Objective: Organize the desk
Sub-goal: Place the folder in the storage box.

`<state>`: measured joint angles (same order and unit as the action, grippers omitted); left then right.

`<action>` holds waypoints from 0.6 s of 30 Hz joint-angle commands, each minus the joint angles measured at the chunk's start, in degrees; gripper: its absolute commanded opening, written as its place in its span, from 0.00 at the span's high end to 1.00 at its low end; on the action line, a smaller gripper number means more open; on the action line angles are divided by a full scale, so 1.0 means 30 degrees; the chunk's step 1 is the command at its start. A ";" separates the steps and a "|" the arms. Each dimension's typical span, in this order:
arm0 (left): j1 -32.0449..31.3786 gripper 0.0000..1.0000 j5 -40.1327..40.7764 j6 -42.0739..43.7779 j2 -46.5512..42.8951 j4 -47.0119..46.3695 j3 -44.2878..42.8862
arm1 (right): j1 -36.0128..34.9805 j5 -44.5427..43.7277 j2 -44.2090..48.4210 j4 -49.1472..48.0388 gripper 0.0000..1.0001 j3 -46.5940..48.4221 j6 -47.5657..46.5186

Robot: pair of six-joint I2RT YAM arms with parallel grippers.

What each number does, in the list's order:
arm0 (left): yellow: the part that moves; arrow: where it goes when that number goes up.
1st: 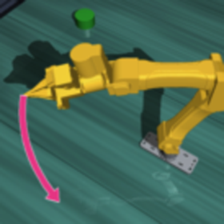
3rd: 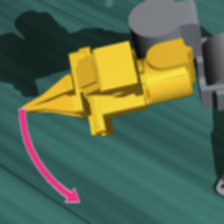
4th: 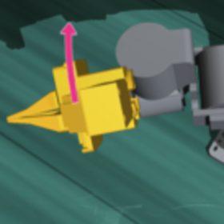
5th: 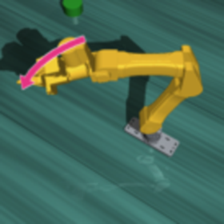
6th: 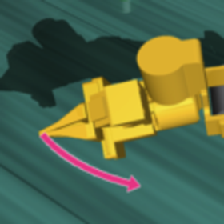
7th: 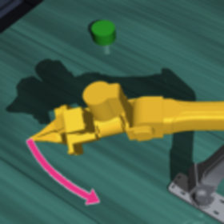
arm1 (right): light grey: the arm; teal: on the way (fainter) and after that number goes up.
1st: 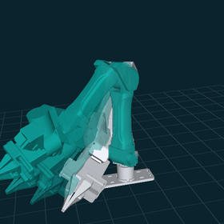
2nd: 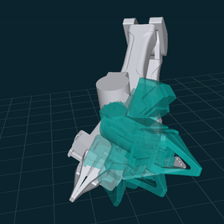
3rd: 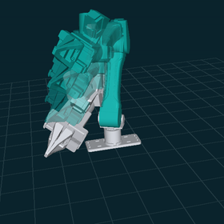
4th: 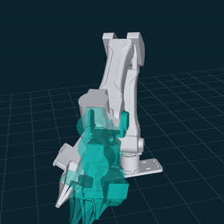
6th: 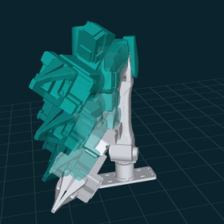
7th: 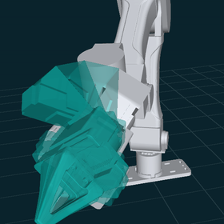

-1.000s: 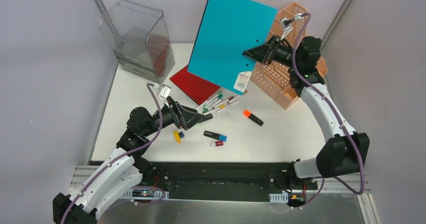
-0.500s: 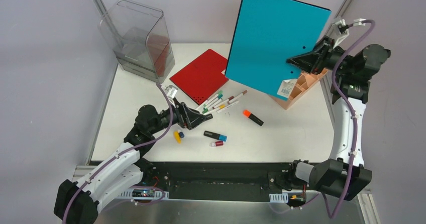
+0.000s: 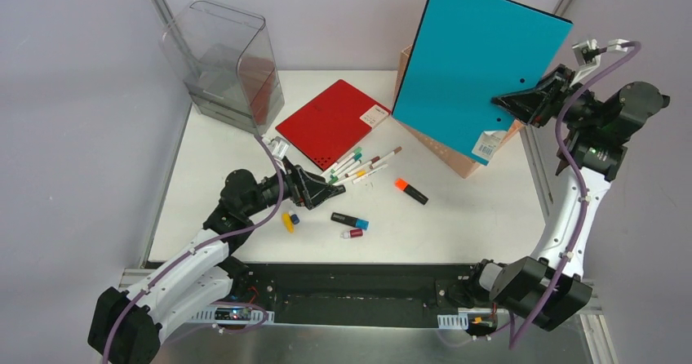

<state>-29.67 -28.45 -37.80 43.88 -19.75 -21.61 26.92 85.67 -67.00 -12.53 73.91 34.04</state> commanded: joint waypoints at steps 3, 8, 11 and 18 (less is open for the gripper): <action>-0.0137 0.16 0.1592 0.1546 -0.0215 0.1021 -0.0346 | 0.0708 -0.4467 -0.0327 1.3116 1.00 0.3352 -1.2425; -0.0129 0.14 0.2336 0.2281 -0.0462 0.1997 -0.0627 | 0.0060 -0.7940 -0.1051 1.6442 1.00 0.4906 -1.7200; -0.0129 0.14 0.2604 0.2604 -0.0655 0.2623 -0.0750 | -0.0047 -0.8895 -0.1069 1.6265 1.00 0.4875 -1.7957; -0.0129 0.13 0.2963 0.3060 -0.1226 0.3104 -0.0387 | -0.0600 -0.8902 -0.1754 1.6005 1.00 0.5021 -1.8927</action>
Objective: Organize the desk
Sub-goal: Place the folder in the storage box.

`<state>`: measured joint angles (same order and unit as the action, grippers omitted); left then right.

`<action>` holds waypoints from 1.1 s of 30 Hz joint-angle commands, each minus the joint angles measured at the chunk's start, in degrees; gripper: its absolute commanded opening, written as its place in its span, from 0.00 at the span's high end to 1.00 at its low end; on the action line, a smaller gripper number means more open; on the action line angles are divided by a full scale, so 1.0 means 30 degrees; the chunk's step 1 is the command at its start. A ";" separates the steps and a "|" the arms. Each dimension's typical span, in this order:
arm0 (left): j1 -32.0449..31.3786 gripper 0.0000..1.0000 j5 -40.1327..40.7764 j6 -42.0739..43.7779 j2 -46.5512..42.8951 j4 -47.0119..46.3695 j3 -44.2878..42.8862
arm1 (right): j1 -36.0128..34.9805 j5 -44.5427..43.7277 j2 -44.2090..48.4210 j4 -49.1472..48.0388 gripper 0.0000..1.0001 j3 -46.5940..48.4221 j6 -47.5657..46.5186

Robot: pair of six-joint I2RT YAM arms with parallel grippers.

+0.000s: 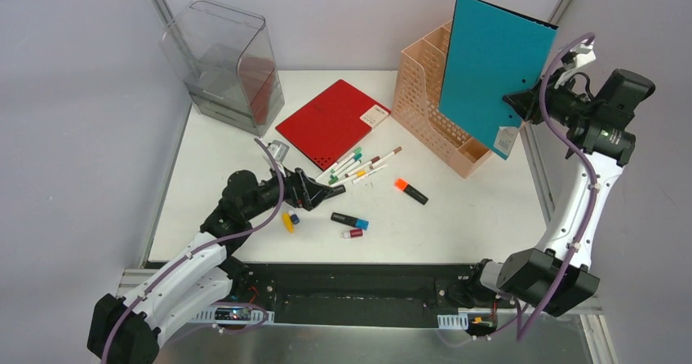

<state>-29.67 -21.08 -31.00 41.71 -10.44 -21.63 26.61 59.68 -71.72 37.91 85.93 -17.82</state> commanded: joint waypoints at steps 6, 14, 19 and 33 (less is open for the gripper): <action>-0.0122 0.13 0.0523 0.0871 -0.0697 0.0171 -0.0346 | -0.2234 -0.0575 -0.1483 -0.2217 1.00 0.1083 -0.2056; -0.0133 0.13 0.0728 0.0980 -0.1441 0.0713 -0.0098 | -0.3212 -0.1243 -0.2796 -0.5069 1.00 0.0745 -0.1844; -0.0115 0.13 0.0787 0.1138 -0.1722 0.1035 -0.0119 | -0.3159 -0.0632 -0.3134 -0.3643 1.00 0.1680 -0.2470; -0.0129 0.13 0.0614 0.1341 -0.1596 0.1067 -0.0407 | -0.2088 -0.1544 -0.1782 0.0557 1.00 0.2847 -0.5249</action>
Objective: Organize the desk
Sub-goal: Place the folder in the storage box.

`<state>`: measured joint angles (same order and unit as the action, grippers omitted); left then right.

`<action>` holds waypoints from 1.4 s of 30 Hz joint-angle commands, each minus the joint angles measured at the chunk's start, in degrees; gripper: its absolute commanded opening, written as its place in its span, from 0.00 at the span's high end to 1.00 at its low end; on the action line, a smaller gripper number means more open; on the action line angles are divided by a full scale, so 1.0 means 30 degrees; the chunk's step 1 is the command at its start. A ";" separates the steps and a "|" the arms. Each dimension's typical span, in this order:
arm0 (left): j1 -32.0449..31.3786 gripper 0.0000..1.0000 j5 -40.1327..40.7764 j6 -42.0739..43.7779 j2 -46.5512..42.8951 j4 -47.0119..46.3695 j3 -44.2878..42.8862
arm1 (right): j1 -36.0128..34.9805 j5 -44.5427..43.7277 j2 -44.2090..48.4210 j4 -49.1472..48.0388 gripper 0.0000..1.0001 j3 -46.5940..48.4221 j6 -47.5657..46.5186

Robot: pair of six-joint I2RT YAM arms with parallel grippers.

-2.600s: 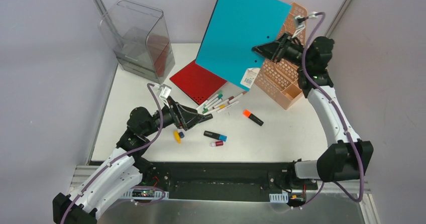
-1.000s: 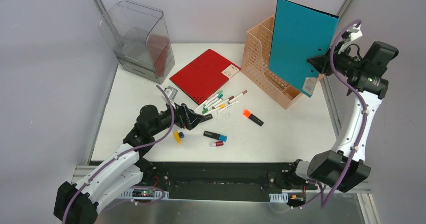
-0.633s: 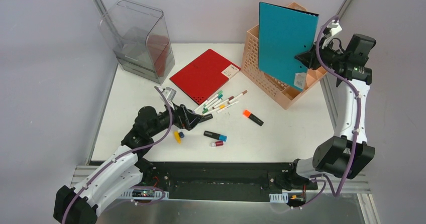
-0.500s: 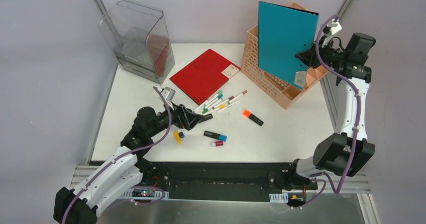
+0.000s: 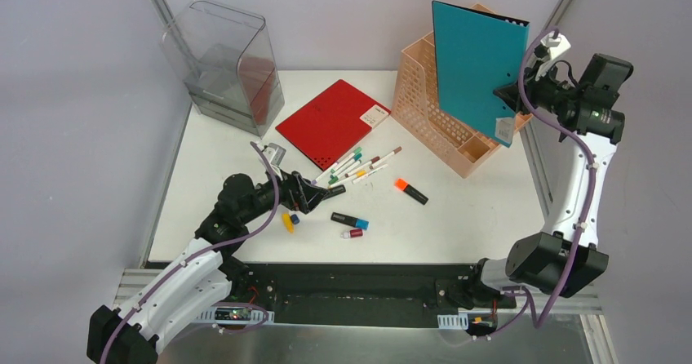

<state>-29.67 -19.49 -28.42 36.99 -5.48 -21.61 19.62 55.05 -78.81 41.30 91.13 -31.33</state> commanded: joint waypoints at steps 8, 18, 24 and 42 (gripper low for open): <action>-0.0129 0.13 0.0005 0.0296 -0.0053 -0.0603 -0.0349 | 0.0154 0.1482 -0.0790 -0.4004 1.00 0.0721 0.1783; -0.0129 0.13 -0.0082 0.0079 0.0306 -0.0873 -0.0575 | -0.1168 0.2217 -0.3621 -0.9915 1.00 0.0190 0.4235; -0.0129 0.13 -0.0231 -0.0189 0.0681 -0.1358 -0.0590 | -0.1216 0.2453 -0.4723 -1.4491 1.00 -0.1545 0.6084; -0.0127 0.13 -0.0478 -0.0310 0.1272 -0.1982 -0.0701 | -0.1280 0.3313 -0.6635 -2.9155 1.00 -0.7938 1.1686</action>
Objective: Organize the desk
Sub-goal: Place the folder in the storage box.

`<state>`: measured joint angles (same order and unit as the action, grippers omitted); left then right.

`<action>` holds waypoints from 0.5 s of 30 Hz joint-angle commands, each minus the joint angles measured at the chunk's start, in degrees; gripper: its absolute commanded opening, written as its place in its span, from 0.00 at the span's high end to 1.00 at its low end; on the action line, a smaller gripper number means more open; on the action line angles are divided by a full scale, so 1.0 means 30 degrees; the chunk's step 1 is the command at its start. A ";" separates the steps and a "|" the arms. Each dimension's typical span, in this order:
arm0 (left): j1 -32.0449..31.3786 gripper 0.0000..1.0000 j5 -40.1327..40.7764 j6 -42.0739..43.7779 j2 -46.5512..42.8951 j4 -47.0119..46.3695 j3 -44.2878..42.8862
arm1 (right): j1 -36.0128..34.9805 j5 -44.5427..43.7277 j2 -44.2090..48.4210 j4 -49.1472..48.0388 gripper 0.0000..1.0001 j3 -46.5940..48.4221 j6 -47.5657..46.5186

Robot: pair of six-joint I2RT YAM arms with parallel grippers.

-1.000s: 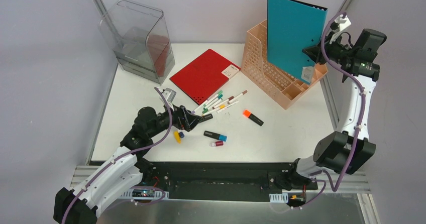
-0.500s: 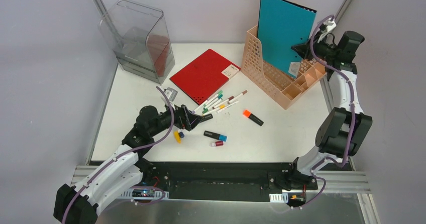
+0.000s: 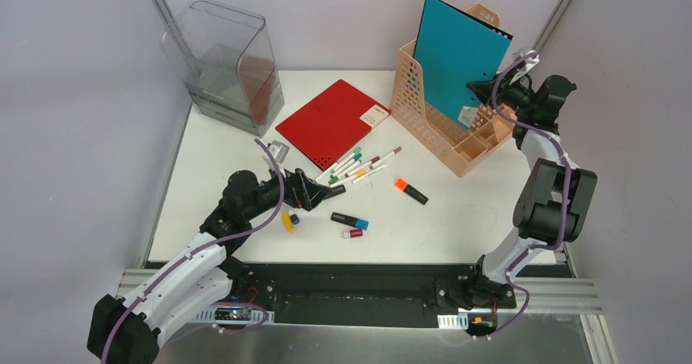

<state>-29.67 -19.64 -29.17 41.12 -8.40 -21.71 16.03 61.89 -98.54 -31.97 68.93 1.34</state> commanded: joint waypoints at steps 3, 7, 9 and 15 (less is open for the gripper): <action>-0.0129 0.13 -0.0457 -0.0093 -0.0220 -0.0962 -0.0595 | -0.0072 0.1144 -0.0151 -0.5775 1.00 -0.1196 0.1102; -0.0129 0.13 -0.0416 -0.0092 -0.0423 -0.0875 -0.0490 | -0.0071 0.1157 -0.0119 -0.6916 1.00 -0.2055 0.1585; -0.0129 0.13 -0.0400 -0.0092 -0.0487 -0.0857 -0.0461 | -0.0078 0.0955 -0.0044 -0.7396 1.00 -0.2542 0.1883; -0.0144 0.13 -0.0494 -0.0223 -0.0523 -0.0908 -0.0416 | -0.0071 0.0079 0.0151 -0.7977 0.97 -0.3573 0.2017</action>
<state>-29.67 -19.94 -29.39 40.36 -8.60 -21.71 16.01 63.26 -99.83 -47.70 58.89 6.70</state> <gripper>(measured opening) 0.870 0.260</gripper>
